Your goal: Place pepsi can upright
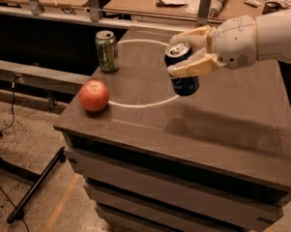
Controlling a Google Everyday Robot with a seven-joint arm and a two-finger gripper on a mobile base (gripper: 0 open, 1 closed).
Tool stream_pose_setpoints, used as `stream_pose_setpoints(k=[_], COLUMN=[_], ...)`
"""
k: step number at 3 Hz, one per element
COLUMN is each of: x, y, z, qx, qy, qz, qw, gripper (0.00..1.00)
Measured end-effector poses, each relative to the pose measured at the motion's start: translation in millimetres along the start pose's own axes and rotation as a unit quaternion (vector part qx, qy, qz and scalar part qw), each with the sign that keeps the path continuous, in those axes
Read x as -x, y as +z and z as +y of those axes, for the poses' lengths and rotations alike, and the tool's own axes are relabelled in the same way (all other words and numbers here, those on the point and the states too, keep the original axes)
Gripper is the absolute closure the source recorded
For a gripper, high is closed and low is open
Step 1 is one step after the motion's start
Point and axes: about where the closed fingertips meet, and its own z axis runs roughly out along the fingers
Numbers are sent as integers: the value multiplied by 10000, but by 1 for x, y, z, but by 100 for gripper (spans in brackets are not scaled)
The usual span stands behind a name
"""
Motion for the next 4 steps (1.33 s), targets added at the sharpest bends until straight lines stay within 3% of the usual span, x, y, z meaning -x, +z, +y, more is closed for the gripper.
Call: stream_pose_setpoints(k=[3, 4], x=[-9, -13], y=[20, 41], z=[9, 25], qx=[-54, -89], qy=[419, 548], qz=[-326, -749], qw=[9986, 9956], gripper=[100, 100])
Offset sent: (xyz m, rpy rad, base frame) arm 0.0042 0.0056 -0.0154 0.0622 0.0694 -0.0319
